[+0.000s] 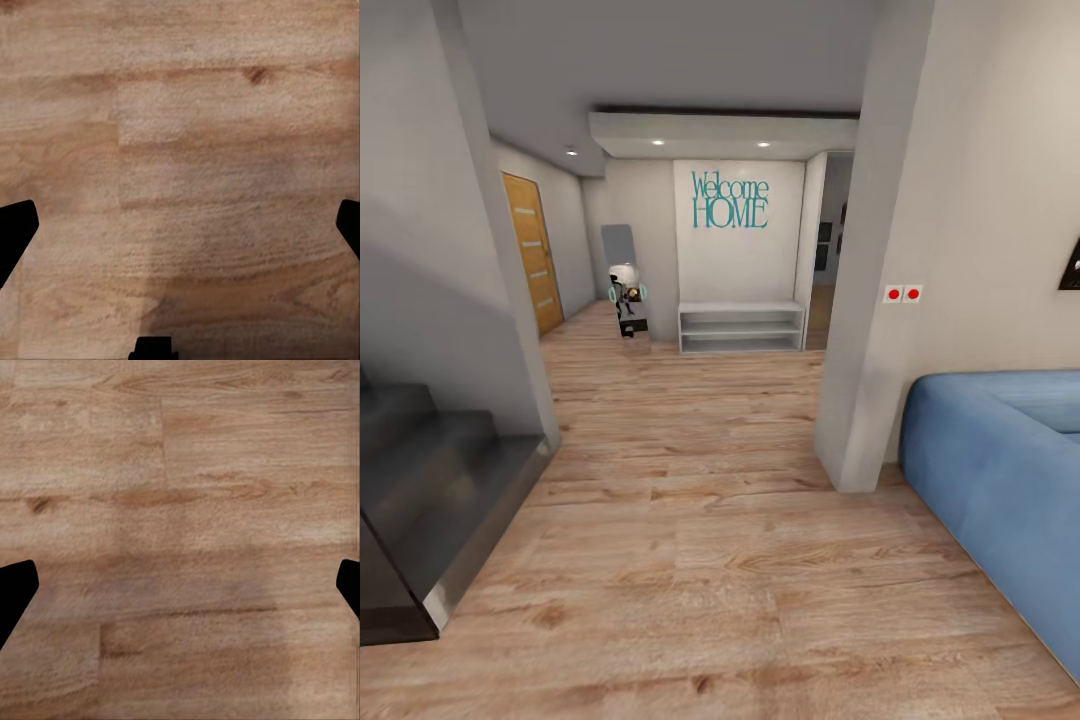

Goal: Pick up the poster from the kitchen countertop and hang it on one of the wall nails in the kitchen.

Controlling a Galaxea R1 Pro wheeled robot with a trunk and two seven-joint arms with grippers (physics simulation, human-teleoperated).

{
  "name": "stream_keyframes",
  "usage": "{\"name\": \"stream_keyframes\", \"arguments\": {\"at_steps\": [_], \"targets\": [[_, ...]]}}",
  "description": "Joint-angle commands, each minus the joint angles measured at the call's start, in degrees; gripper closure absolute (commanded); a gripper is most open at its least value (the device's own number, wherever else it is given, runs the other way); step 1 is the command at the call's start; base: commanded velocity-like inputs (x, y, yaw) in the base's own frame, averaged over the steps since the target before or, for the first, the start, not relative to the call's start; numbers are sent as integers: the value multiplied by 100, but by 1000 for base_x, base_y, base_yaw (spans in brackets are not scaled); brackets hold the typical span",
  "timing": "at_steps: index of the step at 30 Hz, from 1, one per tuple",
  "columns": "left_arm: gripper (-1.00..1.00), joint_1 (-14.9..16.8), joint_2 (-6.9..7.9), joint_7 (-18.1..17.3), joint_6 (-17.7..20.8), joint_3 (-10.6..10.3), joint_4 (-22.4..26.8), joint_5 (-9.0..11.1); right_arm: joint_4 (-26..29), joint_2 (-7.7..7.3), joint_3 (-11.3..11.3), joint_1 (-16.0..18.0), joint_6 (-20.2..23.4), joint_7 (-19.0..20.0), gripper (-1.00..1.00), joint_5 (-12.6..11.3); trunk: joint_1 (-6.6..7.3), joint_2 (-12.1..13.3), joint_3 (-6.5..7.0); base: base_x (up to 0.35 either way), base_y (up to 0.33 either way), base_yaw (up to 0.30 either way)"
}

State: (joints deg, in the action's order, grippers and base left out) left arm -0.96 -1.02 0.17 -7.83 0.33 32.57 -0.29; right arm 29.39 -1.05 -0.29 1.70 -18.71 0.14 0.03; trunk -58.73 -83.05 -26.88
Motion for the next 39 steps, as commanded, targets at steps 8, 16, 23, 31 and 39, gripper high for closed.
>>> {"name": "stream_keyframes", "arguments": {"at_steps": [8,16,23,31,39], "targets": [[-100,-4,52,0,-191,45,55,20,-2,-26,27,-2,-15,3,-100,28,0,-3,-5,0,0,0],[-100,-4,82,0,-209,46,56,21,-3,-27,32,-3,-7,-8,-100,29,0,-3,-5,0,0,134],[-100,-2,84,0,-210,51,56,25,-3,-21,36,-3,-2,-13,-100,32,0,-3,-5,0,0,271],[-100,-1,85,0,-210,55,56,27,-3,-21,42,-3,-1,-14,-100,32,0,-3,-5,0,0,291],[-100,-2,85,0,-210,55,56,25,-3,-19,44,-2,-1,-14,-100,32,0,-3,-5,0,0,293]]}}
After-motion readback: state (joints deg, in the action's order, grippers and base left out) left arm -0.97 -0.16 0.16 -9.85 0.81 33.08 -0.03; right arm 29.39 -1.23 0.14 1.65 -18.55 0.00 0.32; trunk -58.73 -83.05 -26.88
